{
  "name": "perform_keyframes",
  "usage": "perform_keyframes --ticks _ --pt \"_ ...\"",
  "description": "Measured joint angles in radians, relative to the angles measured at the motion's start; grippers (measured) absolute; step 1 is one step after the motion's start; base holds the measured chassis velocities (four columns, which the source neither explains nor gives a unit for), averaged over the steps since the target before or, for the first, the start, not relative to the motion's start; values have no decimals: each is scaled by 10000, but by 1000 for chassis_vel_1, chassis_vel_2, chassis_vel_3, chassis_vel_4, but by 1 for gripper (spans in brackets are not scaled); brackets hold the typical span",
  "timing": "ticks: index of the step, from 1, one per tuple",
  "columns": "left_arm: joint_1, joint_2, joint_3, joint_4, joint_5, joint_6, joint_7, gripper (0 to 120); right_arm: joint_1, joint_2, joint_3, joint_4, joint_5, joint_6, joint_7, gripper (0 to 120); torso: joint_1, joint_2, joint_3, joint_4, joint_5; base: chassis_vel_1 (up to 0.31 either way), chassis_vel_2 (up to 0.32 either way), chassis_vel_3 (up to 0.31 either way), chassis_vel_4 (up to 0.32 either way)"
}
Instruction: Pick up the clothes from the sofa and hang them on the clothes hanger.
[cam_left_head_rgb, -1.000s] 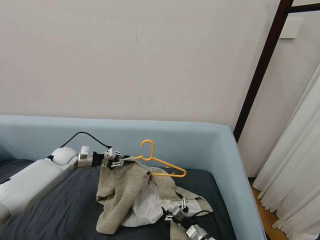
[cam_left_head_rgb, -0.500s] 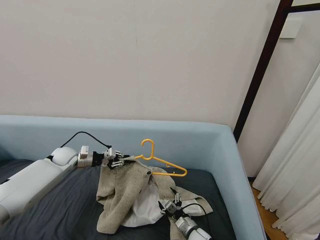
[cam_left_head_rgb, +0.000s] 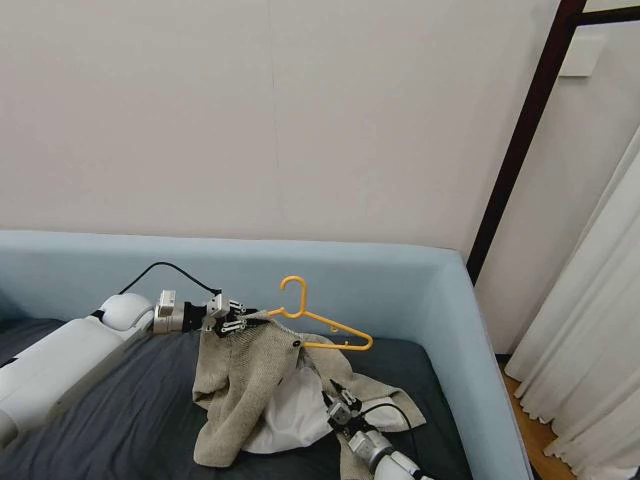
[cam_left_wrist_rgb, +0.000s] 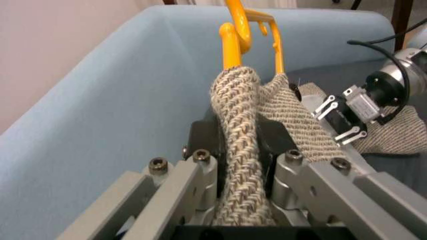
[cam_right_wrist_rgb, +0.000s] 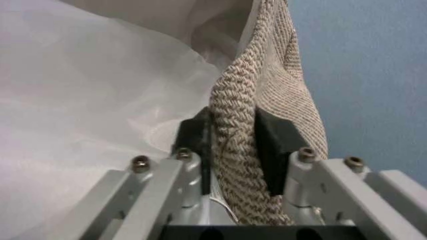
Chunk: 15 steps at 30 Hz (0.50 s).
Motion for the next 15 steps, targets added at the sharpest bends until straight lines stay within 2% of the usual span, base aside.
perform_keyframes --ticks 1,7,15 --pt "0 0 0 0 0 0 0 10 0 0 0 0 0 0 0 21 0 0 0 0 0 0 0 0 0" --pt "58 122 -58 -186 -14 30 -25 10 9 -83 43 166 188 -62 22 0 0 0 0 1 0 0 0 0 0" --pt "234 321 -257 -264 90 -205 -13 10 -213 -503 315 1131 1279 -122 -231 0 0 -1 0 1 1 0 0 0 0"
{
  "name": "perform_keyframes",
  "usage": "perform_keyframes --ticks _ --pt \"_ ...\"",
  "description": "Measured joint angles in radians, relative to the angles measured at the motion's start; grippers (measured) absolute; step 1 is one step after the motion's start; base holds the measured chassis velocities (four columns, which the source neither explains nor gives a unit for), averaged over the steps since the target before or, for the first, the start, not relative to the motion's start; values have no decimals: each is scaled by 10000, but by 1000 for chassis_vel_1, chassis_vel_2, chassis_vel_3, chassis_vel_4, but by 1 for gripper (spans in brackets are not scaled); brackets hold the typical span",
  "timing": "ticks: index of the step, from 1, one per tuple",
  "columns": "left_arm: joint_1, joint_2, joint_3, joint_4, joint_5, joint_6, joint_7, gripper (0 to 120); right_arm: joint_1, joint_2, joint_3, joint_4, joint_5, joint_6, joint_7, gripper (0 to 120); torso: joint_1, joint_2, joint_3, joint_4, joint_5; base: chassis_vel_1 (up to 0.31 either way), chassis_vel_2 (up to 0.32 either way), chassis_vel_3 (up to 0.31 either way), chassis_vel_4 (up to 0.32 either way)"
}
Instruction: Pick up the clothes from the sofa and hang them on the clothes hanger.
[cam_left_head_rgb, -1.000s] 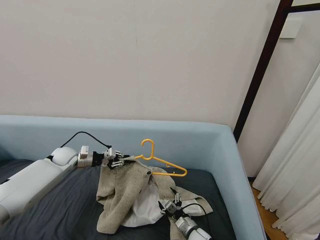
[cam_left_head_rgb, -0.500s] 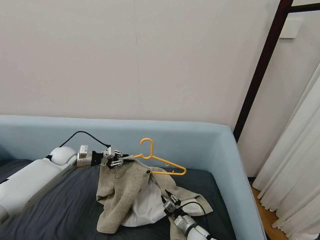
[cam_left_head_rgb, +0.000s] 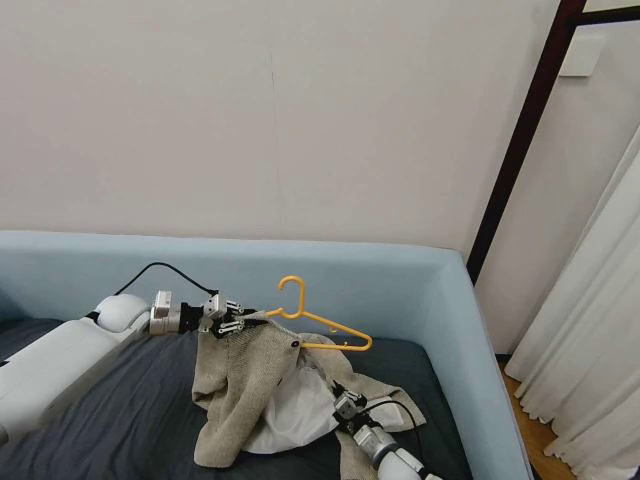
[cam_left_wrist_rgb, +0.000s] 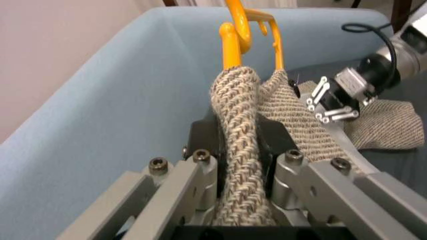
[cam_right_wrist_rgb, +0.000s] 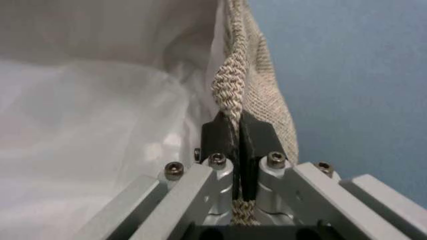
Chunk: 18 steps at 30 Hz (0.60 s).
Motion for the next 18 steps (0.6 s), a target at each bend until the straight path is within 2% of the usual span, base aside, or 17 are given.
perform_keyframes --ticks 5,10,13,18 --pt "54 30 -276 -99 423 -443 180 10 140 -368 84 436 757 -58 -222 0 0 1 0 -1 -1 0 0 0 0" --pt "133 61 -379 -135 346 -500 110 10 228 -471 99 495 896 -66 -276 0 0 0 0 -2 0 0 0 0 0" --pt "627 210 -797 -155 -511 -500 -131 10 320 -607 213 869 1824 -218 -390 0 0 1 0 0 -1 0 0 0 0" --pt "769 381 -1037 -228 -594 -570 15 10 476 -700 333 1000 2411 -263 -545 0 0 0 0 1 0 0 0 0 0"
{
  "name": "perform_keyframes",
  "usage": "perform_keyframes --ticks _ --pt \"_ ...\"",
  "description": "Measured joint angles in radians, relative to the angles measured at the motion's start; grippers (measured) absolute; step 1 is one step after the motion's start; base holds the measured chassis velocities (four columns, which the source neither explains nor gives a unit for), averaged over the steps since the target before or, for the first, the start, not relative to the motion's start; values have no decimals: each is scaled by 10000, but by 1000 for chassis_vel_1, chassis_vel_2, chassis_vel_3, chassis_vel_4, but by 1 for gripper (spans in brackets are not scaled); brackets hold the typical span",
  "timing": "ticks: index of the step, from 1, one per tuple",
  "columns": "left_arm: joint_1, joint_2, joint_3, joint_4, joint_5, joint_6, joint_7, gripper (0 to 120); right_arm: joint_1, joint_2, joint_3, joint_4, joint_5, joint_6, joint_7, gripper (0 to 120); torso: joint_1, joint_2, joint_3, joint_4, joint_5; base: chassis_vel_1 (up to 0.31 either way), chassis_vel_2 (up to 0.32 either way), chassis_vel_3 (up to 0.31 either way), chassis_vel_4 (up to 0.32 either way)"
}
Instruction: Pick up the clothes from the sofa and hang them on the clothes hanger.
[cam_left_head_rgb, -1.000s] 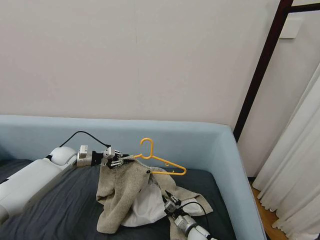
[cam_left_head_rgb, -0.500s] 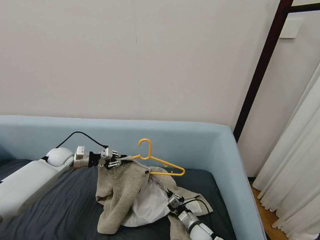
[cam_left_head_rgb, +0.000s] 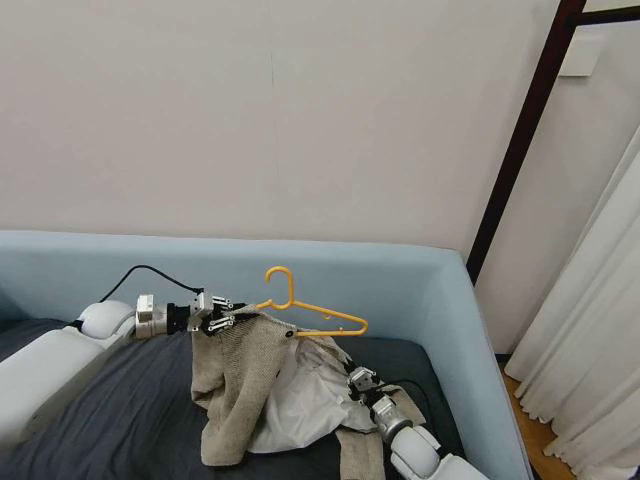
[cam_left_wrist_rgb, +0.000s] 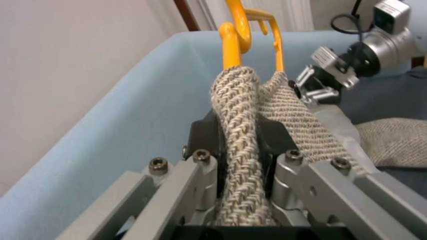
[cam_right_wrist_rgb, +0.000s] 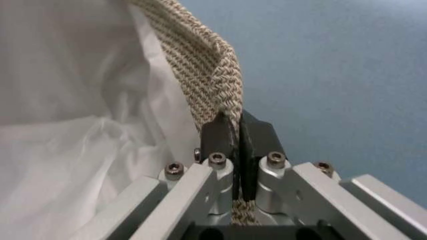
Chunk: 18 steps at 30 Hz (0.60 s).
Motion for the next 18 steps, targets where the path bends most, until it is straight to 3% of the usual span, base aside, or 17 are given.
perform_keyframes --ticks 6,18 --pt "-187 -157 -218 627 535 -752 1212 10 91 -229 47 681 763 -440 -34 0 0 0 -1 -2 -1 0 0 0 0" --pt "-338 -371 -514 1014 1660 -1008 1577 10 273 -382 196 1126 1188 -699 123 0 0 0 0 -2 0 0 0 0 0"
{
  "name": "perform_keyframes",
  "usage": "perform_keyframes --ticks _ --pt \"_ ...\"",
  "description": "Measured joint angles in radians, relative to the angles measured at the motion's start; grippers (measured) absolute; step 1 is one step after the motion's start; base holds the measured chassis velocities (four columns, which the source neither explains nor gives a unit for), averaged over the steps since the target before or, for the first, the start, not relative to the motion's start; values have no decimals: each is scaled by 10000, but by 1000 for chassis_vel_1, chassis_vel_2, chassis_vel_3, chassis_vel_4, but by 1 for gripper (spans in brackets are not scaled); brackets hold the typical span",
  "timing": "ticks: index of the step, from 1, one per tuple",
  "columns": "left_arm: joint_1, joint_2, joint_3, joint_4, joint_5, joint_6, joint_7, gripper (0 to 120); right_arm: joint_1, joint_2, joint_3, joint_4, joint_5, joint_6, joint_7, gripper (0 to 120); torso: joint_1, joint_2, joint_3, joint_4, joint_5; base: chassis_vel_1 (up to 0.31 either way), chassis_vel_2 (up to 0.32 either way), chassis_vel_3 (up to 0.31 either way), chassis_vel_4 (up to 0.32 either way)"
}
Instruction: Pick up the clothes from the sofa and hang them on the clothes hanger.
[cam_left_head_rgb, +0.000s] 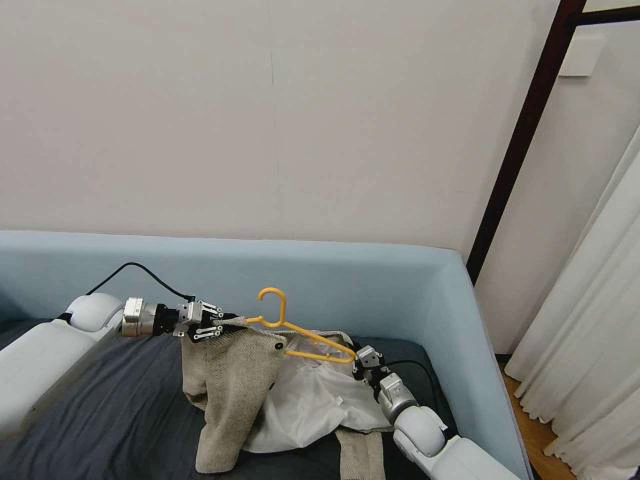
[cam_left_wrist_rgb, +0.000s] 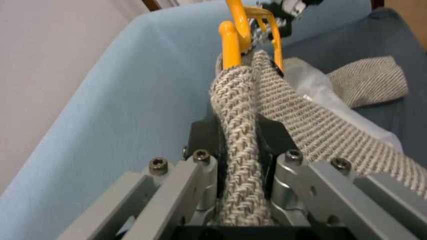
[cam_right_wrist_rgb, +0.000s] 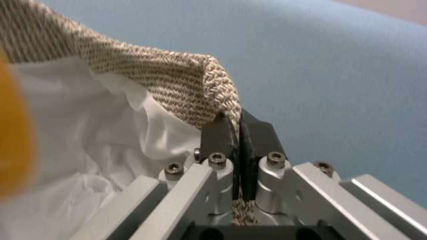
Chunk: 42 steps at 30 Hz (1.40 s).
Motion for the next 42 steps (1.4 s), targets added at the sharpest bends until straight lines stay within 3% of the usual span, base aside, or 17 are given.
perform_keyframes --ticks 10,20,34,42 --pt "151 -243 -144 199 970 12 -412 10 -228 -492 -29 1827 535 -453 272 0 0 0 0 2 -1 0 0 0 0" --pt "166 -344 -160 143 1413 381 -1313 10 -705 -1472 135 3841 1216 -1110 552 0 0 0 0 0 0 0 0 0 0" --pt "616 -200 -777 -178 1435 770 -1973 10 -1161 -2597 859 5108 2014 -1670 826 0 -1 0 -1 -1 1 0 0 0 0" --pt "498 -387 -246 -187 1534 843 -2065 10 -1257 -2814 929 5996 2445 -2039 1015 0 0 0 0 2 -1 0 0 0 0"
